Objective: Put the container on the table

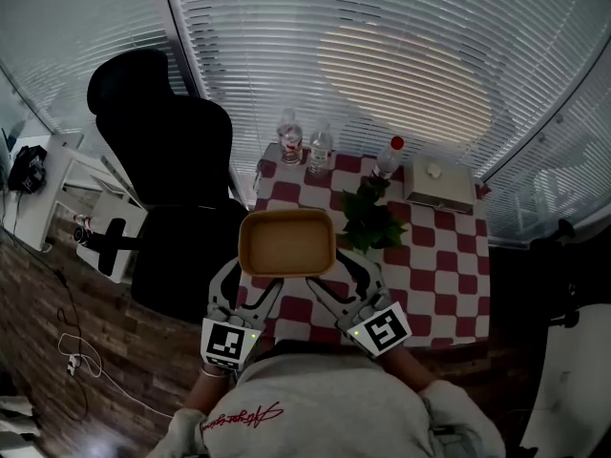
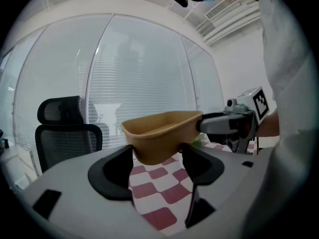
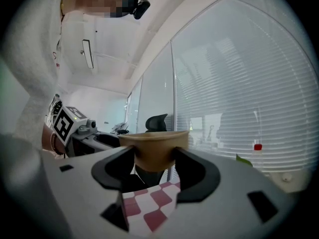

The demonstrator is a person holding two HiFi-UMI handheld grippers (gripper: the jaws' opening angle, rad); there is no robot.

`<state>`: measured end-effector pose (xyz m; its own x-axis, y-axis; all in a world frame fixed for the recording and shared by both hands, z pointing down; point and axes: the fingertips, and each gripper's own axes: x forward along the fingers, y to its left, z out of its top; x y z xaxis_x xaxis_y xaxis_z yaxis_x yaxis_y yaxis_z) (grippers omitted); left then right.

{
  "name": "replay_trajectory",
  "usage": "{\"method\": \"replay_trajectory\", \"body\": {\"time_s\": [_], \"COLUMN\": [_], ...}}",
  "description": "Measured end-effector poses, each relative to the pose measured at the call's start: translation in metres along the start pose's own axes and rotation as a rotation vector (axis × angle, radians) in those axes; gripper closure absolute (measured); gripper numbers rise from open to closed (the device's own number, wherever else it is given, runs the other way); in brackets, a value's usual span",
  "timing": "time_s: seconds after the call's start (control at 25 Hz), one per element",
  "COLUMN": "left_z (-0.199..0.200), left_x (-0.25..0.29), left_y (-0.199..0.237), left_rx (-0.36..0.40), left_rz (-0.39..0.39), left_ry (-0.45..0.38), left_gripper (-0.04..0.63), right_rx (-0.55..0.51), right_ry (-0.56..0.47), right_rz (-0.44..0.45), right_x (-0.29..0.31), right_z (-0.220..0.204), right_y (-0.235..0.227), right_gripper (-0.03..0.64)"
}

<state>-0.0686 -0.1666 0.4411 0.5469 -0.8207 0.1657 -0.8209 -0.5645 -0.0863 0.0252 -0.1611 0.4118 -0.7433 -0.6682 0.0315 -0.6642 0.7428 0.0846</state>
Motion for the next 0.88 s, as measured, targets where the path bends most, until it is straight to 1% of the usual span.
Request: {"method": "replay_trajectory", "body": {"time_s": [0.4,0.88], "left_z": [-0.022,-0.038], "left_x": [-0.003,-0.002], "left_y": [0.001,0.003], "left_rx": [-0.026,-0.046], "left_rz": [0.015,0.003], "left_ry": [0.035,0.063], "left_gripper": [0.287,0.288], "right_rx": [-0.010,0.000], "right_ry": [0.038,0.073], "right_rz": [0.007,0.002], "right_x": [0.004,0.006], "right_z": [-0.017,-0.033], "right_y": [0.008,0.013], "right_gripper": [0.357,0.357]}}
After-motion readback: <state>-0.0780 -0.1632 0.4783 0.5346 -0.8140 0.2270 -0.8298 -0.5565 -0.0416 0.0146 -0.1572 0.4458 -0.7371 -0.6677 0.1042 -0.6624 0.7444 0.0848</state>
